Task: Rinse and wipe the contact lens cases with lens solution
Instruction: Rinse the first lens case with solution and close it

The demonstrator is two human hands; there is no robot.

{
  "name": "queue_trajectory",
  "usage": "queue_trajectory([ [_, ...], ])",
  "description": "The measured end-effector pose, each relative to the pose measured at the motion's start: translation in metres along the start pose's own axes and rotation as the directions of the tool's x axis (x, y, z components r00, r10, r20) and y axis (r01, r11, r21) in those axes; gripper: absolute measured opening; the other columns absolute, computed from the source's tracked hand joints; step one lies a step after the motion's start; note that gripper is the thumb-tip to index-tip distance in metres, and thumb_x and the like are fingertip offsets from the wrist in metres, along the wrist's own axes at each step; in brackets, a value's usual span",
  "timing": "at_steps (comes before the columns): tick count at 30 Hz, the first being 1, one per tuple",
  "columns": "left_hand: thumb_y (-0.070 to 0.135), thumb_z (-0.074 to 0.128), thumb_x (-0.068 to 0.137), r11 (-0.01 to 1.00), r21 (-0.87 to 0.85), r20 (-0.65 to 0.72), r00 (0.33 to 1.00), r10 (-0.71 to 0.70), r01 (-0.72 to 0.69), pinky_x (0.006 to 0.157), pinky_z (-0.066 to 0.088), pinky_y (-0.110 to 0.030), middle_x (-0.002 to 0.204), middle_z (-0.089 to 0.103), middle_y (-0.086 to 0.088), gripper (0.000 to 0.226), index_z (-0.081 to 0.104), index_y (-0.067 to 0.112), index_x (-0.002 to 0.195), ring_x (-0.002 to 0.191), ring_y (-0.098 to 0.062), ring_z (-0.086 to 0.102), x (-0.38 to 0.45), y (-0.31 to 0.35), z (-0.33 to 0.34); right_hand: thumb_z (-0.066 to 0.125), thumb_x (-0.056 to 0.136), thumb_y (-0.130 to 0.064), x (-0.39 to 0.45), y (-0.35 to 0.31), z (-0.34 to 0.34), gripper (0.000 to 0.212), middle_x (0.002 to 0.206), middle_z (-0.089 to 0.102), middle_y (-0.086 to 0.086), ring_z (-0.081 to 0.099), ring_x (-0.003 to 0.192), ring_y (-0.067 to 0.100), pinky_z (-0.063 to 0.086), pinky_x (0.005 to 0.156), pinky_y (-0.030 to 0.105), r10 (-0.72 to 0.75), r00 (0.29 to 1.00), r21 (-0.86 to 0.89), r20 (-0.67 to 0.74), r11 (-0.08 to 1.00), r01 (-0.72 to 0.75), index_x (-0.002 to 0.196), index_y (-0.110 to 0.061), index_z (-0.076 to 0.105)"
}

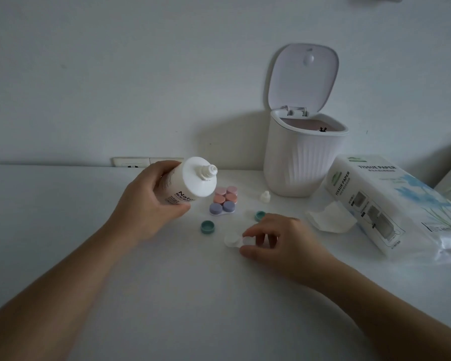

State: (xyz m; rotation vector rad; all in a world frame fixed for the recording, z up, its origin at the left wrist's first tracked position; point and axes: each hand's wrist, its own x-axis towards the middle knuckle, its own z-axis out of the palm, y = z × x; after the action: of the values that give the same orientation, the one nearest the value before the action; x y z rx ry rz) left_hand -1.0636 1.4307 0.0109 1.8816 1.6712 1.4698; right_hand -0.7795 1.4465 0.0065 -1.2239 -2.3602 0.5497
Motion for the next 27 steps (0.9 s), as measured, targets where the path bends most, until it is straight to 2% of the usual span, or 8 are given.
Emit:
queue_trajectory([
  [3,0.009,0.091,0.065,0.999,0.04,-0.019,0.999,0.028,-0.028,0.078,0.035,0.003,0.112,0.065,0.027,0.068,0.058,0.04,0.115,0.101,0.019,0.054,-0.001,-0.002,0.001,0.06,0.074,-0.066,0.013,-0.004,-0.015,0.039,0.08,0.064,-0.023,0.06,0.082,-0.006,0.046,0.062,0.013,-0.032,0.999,0.013,0.036,0.999,0.032,0.1,-0.04,0.073],
  [6,0.009,0.092,0.064,0.994,0.086,-0.024,0.997,0.07,-0.068,0.081,0.036,0.001,0.113,0.064,0.025,0.068,0.059,0.038,0.116,0.105,0.011,0.056,0.0,-0.003,0.002,0.06,0.071,-0.066,0.029,-0.007,-0.028,0.033,0.087,0.068,-0.025,0.065,0.077,0.003,0.06,0.069,0.03,-0.038,0.996,0.094,0.075,0.995,0.031,0.092,-0.044,0.072],
  [8,0.01,0.092,0.064,0.986,0.132,-0.02,0.994,0.105,-0.102,0.084,0.038,-0.002,0.114,0.065,0.02,0.066,0.061,0.033,0.117,0.107,-0.003,0.059,0.0,-0.004,0.003,0.064,0.072,-0.06,0.036,-0.007,-0.032,0.022,0.085,0.071,-0.019,0.067,0.074,0.009,0.06,0.071,0.035,-0.056,0.995,0.135,0.081,0.99,0.045,0.087,-0.046,0.071],
  [12,0.011,0.093,0.064,0.966,0.212,-0.029,0.987,0.155,-0.146,0.088,0.04,-0.007,0.117,0.065,0.014,0.065,0.063,0.026,0.12,0.109,-0.012,0.06,0.002,-0.005,0.003,0.069,0.074,-0.05,0.036,0.003,-0.027,0.023,0.082,0.074,-0.014,0.069,0.073,0.006,0.057,0.072,0.032,-0.035,0.999,0.222,0.034,0.975,0.027,0.09,-0.036,0.076],
  [16,0.009,0.093,0.065,0.941,0.277,0.027,0.98,0.197,-0.196,0.09,0.044,-0.022,0.12,0.066,0.007,0.065,0.064,0.019,0.122,0.113,-0.017,0.059,0.005,-0.005,0.004,0.072,0.074,-0.048,0.028,0.012,-0.019,0.022,0.08,0.074,-0.016,0.069,0.073,0.003,0.058,0.072,0.027,-0.021,0.999,0.265,0.039,0.964,0.01,0.091,-0.034,0.077],
  [22,-0.003,0.09,0.06,0.881,0.378,0.085,0.958,0.272,-0.284,0.096,0.038,-0.022,0.124,0.065,-0.006,0.068,0.065,0.008,0.122,0.116,-0.022,0.056,0.01,-0.009,0.005,0.071,0.074,-0.047,0.023,0.008,-0.015,0.023,0.08,0.074,-0.01,0.066,0.071,0.007,0.053,0.067,0.02,-0.068,0.997,0.3,-0.023,0.951,0.071,0.092,-0.034,0.077],
  [24,-0.004,0.089,0.059,0.867,0.398,0.093,0.953,0.287,-0.3,0.097,0.036,-0.019,0.125,0.064,-0.006,0.069,0.065,0.008,0.123,0.117,-0.022,0.055,0.01,-0.01,0.006,0.073,0.074,-0.043,0.022,0.008,-0.015,0.019,0.078,0.074,-0.009,0.065,0.07,0.008,0.052,0.067,0.02,-0.063,0.998,0.295,-0.027,0.953,0.068,0.09,-0.033,0.077],
  [27,-0.004,0.086,0.06,0.86,0.407,0.111,0.951,0.289,-0.309,0.099,0.039,-0.026,0.127,0.063,-0.004,0.07,0.064,0.012,0.124,0.12,-0.024,0.055,0.009,-0.01,0.008,0.076,0.076,-0.039,0.022,0.009,-0.014,0.012,0.077,0.073,-0.012,0.064,0.069,0.006,0.05,0.065,0.015,-0.064,0.997,0.301,-0.048,0.951,0.076,0.087,-0.034,0.077],
])
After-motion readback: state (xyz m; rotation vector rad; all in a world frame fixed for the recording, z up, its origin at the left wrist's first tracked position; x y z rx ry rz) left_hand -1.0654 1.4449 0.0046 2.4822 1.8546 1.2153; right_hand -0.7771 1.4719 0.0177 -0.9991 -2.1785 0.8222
